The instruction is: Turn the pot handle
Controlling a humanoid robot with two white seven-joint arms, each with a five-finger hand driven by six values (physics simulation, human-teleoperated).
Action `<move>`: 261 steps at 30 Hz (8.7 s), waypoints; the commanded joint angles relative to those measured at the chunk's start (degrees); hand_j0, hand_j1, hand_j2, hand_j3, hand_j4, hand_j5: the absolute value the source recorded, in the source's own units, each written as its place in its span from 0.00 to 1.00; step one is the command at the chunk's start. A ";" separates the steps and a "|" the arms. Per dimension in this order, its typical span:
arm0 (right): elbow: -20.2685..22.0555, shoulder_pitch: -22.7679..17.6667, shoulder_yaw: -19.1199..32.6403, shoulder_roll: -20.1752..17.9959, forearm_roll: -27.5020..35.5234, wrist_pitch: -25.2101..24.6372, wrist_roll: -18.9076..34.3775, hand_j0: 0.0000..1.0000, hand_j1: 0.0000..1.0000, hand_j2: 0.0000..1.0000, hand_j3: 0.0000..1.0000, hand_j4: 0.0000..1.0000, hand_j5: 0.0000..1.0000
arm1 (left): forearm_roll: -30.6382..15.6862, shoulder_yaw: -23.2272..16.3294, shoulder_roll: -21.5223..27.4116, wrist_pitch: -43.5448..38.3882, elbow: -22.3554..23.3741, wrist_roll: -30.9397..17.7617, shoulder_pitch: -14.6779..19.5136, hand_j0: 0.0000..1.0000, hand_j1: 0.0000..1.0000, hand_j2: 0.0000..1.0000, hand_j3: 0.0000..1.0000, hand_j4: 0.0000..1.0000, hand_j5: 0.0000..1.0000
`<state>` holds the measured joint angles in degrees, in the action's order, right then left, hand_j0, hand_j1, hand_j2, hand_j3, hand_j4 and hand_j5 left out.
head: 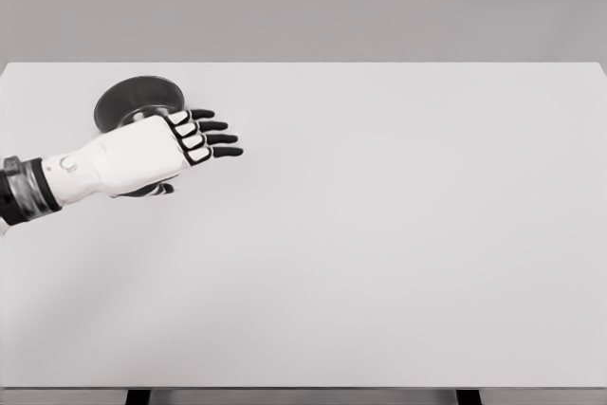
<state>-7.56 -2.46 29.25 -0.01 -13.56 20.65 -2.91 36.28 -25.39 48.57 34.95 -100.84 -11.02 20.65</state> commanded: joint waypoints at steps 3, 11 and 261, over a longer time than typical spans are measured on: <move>0.00 0.00 0.02 0.01 0.02 0.00 0.01 1.00 1.00 1.00 1.00 1.00 1.00 | 3.80 0.08 -0.14 -0.23 0.38 0.04 0.09 1.00 1.00 1.00 1.00 1.00 1.00; 0.00 0.00 0.02 0.01 0.02 0.00 0.01 1.00 1.00 1.00 1.00 1.00 1.00 | 5.21 0.34 -2.24 -0.23 3.72 0.13 0.09 1.00 1.00 1.00 1.00 1.00 1.00; 0.08 0.00 0.02 0.01 0.02 0.00 0.01 1.00 1.00 1.00 1.00 1.00 1.00 | 1.87 13.18 -7.88 -0.41 42.48 0.74 13.80 1.00 1.00 1.00 1.00 1.00 1.00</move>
<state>-7.56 -2.46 29.25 -0.01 -13.56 20.65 -2.91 41.85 -12.44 38.47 34.40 -53.99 -10.38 34.28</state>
